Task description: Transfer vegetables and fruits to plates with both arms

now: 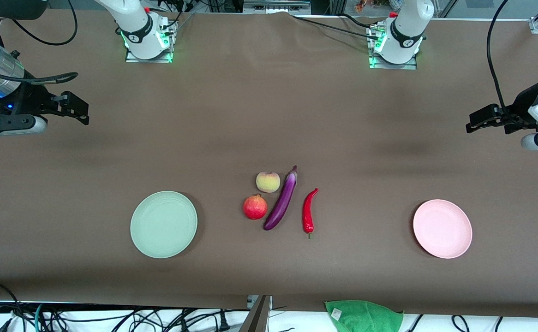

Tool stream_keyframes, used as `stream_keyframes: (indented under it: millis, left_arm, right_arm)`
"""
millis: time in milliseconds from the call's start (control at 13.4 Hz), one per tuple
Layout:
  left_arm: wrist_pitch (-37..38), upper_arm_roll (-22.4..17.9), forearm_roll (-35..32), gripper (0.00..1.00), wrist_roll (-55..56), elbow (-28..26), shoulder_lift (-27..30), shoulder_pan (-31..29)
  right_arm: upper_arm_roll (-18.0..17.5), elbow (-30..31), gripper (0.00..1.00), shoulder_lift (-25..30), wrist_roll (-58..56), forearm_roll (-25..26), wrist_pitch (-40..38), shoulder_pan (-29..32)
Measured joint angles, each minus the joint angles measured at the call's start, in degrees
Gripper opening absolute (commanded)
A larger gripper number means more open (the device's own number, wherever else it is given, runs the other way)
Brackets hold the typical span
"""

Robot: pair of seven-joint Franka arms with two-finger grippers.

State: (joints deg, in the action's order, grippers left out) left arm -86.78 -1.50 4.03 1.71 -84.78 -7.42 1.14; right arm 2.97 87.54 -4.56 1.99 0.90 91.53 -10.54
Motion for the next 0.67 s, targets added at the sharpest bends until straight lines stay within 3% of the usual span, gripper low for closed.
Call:
stream_keyframes:
  millis: [670]
  left_arm:
    - [-0.12, 0.00, 0.00, 1.00, 0.00, 0.00, -0.03, 0.21]
  right_arm:
    - [0.07, -0.21, 1.00, 0.09, 0.28, 0.00, -1.48, 0.06]
